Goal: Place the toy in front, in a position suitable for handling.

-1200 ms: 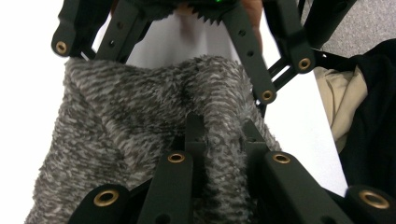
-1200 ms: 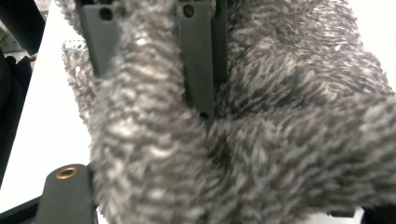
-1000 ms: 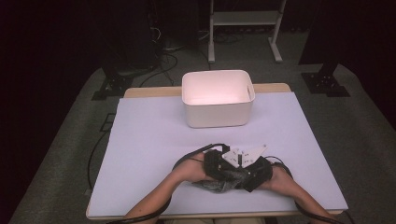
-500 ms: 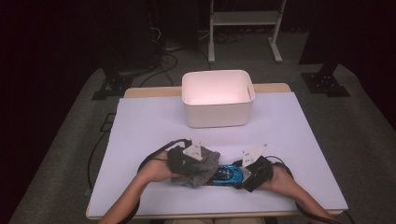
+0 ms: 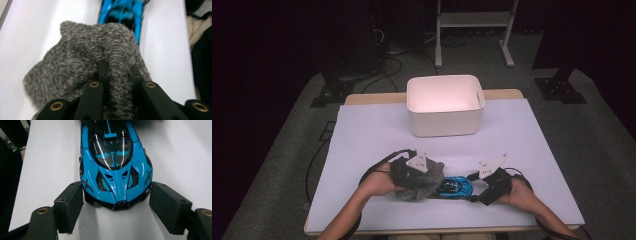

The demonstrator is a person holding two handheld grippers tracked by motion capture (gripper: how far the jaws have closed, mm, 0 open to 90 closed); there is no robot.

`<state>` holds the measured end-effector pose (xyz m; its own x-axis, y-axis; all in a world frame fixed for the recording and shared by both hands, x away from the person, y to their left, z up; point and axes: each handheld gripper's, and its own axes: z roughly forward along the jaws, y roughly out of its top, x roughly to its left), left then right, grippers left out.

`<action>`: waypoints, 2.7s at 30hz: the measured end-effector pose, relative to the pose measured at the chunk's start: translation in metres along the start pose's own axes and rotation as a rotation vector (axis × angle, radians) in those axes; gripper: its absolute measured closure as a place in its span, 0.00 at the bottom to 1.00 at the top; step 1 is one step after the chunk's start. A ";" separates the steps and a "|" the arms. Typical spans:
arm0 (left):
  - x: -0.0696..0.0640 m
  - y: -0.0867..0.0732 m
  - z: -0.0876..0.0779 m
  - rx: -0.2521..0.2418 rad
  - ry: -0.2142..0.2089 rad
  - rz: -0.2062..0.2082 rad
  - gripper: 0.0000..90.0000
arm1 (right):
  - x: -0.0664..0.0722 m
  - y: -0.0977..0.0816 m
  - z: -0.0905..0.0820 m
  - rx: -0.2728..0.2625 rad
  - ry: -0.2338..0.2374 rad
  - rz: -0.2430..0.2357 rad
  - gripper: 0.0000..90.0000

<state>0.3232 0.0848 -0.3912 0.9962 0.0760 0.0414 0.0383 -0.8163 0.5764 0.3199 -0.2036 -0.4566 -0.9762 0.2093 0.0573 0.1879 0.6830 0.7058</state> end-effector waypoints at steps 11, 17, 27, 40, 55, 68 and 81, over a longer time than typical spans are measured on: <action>-0.003 0.067 0.051 -0.013 -0.071 0.104 0.88 | 0.000 0.000 0.001 -0.008 0.005 0.004 0.29; -0.001 0.080 0.075 0.030 -0.129 0.101 0.88 | -0.001 -0.001 0.002 -0.010 0.007 0.004 0.28; 0.001 0.081 0.072 0.039 -0.110 0.119 0.87 | 0.000 0.000 0.004 -0.018 0.004 0.005 0.27; 0.017 0.020 0.001 0.081 0.026 0.017 0.87 | -0.001 -0.002 0.004 -0.027 0.008 0.002 0.27; 0.016 -0.011 -0.006 0.046 -0.005 -0.038 0.87 | -0.001 0.004 0.010 -0.023 0.001 0.001 0.23; 0.014 0.066 0.052 0.071 -0.098 0.085 0.87 | 0.000 0.006 0.012 -0.020 -0.001 -0.006 0.23; 0.012 0.079 0.069 0.085 -0.139 0.098 0.87 | 0.000 0.005 0.012 -0.024 0.000 -0.011 0.23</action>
<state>0.3432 -0.0184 -0.4012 0.9964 -0.0815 -0.0229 -0.0589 -0.8618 0.5038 0.3222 -0.1916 -0.4612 -0.9782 0.2016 0.0493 0.1742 0.6686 0.7229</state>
